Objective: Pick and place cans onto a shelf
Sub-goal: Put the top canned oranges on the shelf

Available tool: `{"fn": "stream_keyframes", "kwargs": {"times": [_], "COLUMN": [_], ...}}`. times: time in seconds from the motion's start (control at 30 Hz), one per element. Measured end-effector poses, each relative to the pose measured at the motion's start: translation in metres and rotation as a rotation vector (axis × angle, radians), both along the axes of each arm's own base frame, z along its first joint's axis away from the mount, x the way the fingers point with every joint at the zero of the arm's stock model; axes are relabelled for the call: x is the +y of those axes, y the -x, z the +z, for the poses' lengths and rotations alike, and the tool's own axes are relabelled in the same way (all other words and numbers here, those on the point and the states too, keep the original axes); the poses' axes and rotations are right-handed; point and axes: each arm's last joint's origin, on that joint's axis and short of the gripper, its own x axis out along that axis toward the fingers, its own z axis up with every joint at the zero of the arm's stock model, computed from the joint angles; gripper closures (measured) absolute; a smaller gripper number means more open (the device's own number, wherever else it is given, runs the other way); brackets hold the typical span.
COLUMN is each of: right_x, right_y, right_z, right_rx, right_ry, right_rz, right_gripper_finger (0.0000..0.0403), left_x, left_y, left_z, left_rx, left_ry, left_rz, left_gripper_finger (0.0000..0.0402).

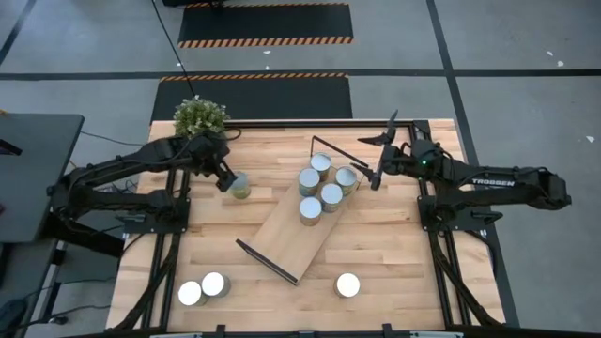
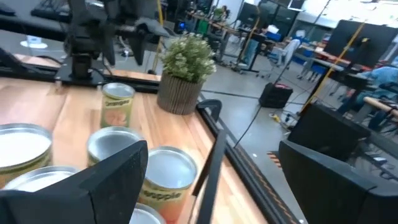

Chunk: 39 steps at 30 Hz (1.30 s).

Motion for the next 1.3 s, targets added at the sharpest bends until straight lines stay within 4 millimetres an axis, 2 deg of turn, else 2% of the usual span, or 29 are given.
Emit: {"fn": "stream_keyframes", "kwargs": {"times": [0.1,0.2,0.37,0.6,0.73,1.1,1.3], "right_x": [0.003,0.005,0.011,0.019,0.021,0.022,0.022], "right_y": [-0.001,0.001,0.003,0.002,0.001,0.001,0.001], "right_z": [0.000,0.001,0.000,0.002,0.004,0.004,0.003], "right_rx": [0.007,0.008,0.027,0.010,-0.010,-0.001,0.015], "right_ry": [0.020,0.040,0.020,0.032,0.036,0.037,0.067], "right_rz": [0.014,-0.009,0.028,0.077,0.086,0.091,0.094], "right_gripper_finger": [0.0034,0.0034,0.0034,0.0034,0.0034,0.0034,0.0034], "left_x": [-0.003,-0.008,-0.028,-0.046,-0.047,-0.042,-0.040], "left_y": [0.000,-0.004,-0.003,0.001,-0.001,-0.028,-0.038], "left_z": [0.014,0.016,-0.004,-0.026,-0.031,-0.063,-0.076], "left_rx": [-0.017,-0.038,0.063,0.174,0.219,0.406,0.452], "left_ry": [0.057,0.097,0.189,0.184,0.112,0.140,0.132], "left_rz": [-0.027,-0.061,-0.084,-0.117,-0.132,-0.152,-0.151], "left_gripper_finger": [0.0010,0.0010,0.0010,0.0010,0.0010,0.0010,0.0010]}}
